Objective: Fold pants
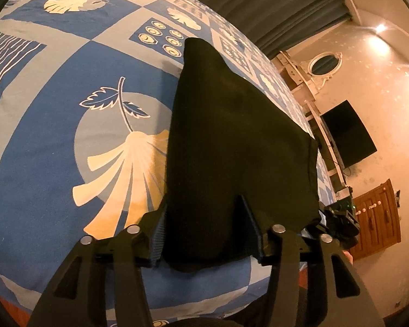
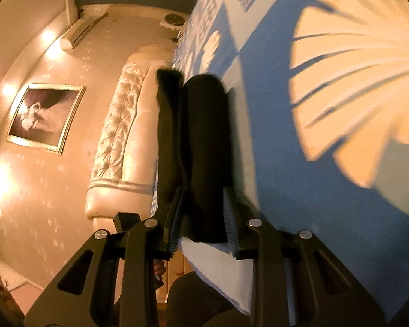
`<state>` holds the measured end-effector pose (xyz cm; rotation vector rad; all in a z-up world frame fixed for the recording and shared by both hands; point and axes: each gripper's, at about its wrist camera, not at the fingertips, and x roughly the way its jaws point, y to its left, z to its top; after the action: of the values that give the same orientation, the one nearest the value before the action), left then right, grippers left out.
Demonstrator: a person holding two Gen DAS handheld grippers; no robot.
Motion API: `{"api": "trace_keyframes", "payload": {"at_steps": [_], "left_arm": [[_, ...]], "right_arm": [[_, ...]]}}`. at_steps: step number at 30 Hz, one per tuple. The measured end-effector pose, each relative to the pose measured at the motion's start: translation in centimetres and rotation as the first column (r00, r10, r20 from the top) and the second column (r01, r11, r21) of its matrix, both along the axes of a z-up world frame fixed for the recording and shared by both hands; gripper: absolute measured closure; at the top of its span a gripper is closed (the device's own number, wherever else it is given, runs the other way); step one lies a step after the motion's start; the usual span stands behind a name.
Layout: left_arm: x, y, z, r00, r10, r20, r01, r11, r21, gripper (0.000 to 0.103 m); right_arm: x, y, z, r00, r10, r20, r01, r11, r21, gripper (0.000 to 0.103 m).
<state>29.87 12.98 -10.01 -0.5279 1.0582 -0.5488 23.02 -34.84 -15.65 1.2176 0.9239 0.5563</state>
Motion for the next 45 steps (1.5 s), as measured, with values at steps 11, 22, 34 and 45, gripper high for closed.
{"api": "trace_keyframes", "payload": {"at_steps": [11,22,34,45], "left_arm": [[-0.4,-1.1,1.2,0.999,0.037,-0.007,-0.036,0.990,0.133,0.018],[-2.6,-3.4,4.1,0.988,0.086,0.130,-0.135,0.888,0.439,0.017],[-6.8,-5.5,9.0,0.968,0.101,0.232,-0.201,0.862,0.464,0.017],[-9.8,-7.8,10.7,0.935,0.034,0.354,-0.237,0.802,0.549,0.017]], "right_arm": [[-2.6,-3.1,0.4,0.996,-0.056,-0.074,0.051,0.997,-0.063,0.077],[-4.2,1.8,6.0,0.998,-0.065,0.001,0.057,0.865,-0.498,0.022],[-6.1,12.2,12.2,0.982,0.032,0.185,0.131,0.589,-0.797,0.013],[-7.0,15.3,12.1,0.977,0.037,0.210,0.153,0.562,-0.813,0.013]]}}
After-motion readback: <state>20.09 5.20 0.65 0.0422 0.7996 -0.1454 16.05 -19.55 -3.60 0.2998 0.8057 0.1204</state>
